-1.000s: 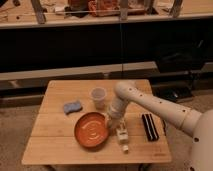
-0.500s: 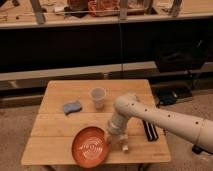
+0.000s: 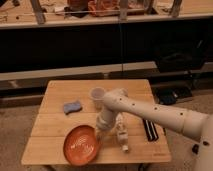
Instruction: Drag the ceramic bowl in a circle
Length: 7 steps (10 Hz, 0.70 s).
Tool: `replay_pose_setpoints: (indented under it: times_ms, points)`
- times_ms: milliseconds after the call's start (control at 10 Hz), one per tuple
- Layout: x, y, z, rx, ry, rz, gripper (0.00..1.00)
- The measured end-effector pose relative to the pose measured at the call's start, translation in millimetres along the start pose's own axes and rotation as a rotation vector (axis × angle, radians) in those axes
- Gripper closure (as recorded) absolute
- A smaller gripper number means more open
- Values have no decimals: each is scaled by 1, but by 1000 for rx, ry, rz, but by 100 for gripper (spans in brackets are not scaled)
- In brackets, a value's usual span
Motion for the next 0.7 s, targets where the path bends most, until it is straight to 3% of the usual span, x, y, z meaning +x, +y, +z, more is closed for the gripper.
replay_pose_setpoints:
  times_ms: [400, 700]
  points:
    - [73, 7, -29, 10, 24, 37, 100]
    - [86, 42, -42, 14, 29, 107, 100]
